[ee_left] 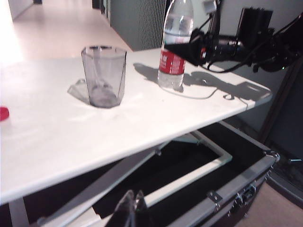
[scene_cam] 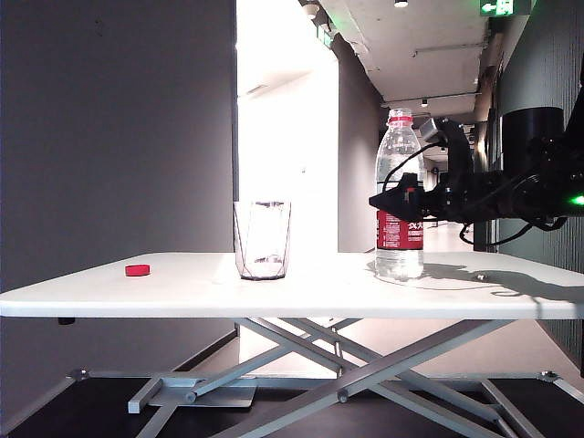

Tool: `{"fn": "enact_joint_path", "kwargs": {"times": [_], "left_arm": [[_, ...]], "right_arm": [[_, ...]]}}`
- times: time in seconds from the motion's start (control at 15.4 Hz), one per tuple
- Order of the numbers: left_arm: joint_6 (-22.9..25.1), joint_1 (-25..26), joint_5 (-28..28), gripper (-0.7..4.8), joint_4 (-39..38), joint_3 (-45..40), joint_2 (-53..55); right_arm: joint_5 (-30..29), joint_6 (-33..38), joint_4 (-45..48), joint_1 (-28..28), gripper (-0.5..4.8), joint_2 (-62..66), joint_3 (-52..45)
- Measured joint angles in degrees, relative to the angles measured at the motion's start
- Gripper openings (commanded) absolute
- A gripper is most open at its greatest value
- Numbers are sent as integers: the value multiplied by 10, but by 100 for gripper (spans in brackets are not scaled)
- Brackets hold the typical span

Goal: Pick up the mineral water bottle on the table and pour water into the mug until it's half full.

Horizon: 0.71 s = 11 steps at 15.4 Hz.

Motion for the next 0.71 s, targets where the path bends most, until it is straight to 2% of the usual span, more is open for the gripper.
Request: {"fn": "enact_joint_path", "kwargs": {"times": [0.13,0.26,0.32,0.71], "left_arm": [[0,0,2,-5,-7,0,0],[0,0,4,-5,-8,0,0],[0,0,4,-5,-8,0,0],[0,0,4,-5,-8,0,0]], "right_arm": [[-1,0,0,0,392,0,0],[-3,0,-1,0,241,0,0],[-4,0,0,0,186,0,0],[-41,0,-1,0,175,0,0]]}}
